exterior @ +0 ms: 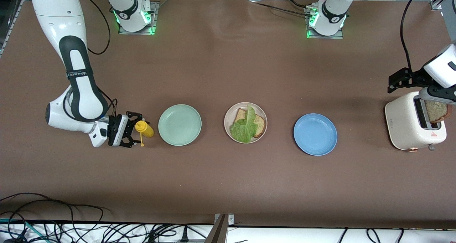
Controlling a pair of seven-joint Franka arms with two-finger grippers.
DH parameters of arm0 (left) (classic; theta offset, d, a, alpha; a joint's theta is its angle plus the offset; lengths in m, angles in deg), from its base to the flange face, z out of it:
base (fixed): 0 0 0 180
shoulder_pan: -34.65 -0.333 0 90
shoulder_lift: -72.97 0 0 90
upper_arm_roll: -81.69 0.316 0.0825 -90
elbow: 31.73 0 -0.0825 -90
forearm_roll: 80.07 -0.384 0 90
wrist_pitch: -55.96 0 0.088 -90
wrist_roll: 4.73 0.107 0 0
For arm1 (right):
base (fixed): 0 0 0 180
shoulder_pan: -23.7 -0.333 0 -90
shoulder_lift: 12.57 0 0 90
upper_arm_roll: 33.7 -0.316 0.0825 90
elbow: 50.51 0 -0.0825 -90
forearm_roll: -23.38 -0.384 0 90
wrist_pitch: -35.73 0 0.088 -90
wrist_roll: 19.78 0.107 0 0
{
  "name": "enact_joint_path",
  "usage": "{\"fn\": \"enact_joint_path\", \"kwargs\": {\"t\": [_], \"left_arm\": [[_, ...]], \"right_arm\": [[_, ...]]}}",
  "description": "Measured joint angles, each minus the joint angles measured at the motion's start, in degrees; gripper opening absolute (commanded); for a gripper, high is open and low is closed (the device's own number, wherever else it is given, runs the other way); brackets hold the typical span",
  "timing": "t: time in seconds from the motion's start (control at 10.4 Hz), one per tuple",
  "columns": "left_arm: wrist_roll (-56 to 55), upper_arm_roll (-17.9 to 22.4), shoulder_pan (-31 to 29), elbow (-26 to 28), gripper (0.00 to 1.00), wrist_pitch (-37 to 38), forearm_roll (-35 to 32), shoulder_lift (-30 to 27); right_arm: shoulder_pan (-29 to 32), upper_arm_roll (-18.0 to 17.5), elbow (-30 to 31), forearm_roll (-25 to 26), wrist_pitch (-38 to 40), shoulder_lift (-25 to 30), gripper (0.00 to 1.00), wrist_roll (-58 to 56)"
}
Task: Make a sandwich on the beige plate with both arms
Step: 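Lower the mustard bottle upright beside the pale green plate, then open the right gripper and withdraw it from the mustard bottle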
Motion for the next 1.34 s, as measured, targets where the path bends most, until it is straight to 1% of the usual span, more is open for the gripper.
{"fn": "enact_joint_path", "kwargs": {"t": [0.38,0.58,0.77,0.96,1.15,1.25,1.34], "left_arm": [[0.0,0.0,0.1,0.0,1.00,0.1,0.0,0.1],[0.0,0.0,0.0,0.0,1.00,0.3,0.0,0.4],[0.0,0.0,-0.1,0.0,1.00,0.4,0.0,0.5],[0.0,-0.1,0.3,0.0,1.00,0.9,0.0,0.7],[0.0,-0.3,0.5,0.0,1.00,1.4,0.0,1.3],[0.0,-0.4,0.5,0.0,1.00,1.4,0.0,1.5],[0.0,-0.4,0.4,0.0,1.00,1.4,0.0,1.6]], "right_arm": [[0.2,2.1,-0.2,0.0,6.7,1.8,1.00,4.6],[0.2,3.8,-0.2,0.5,10.4,3.1,1.00,7.6],[0.3,5.4,-0.2,4.0,12.7,5.4,1.00,12.4],[0.3,5.4,-0.2,8.2,13.1,8.7,1.00,19.0],[0.3,5.4,-0.2,8.8,13.9,11.3,1.00,24.2],[0.3,5.4,-0.3,9.1,14.0,12.6,1.00,28.5],[0.3,5.4,-0.4,10.7,13.9,14.2,1.00,33.5]]}}
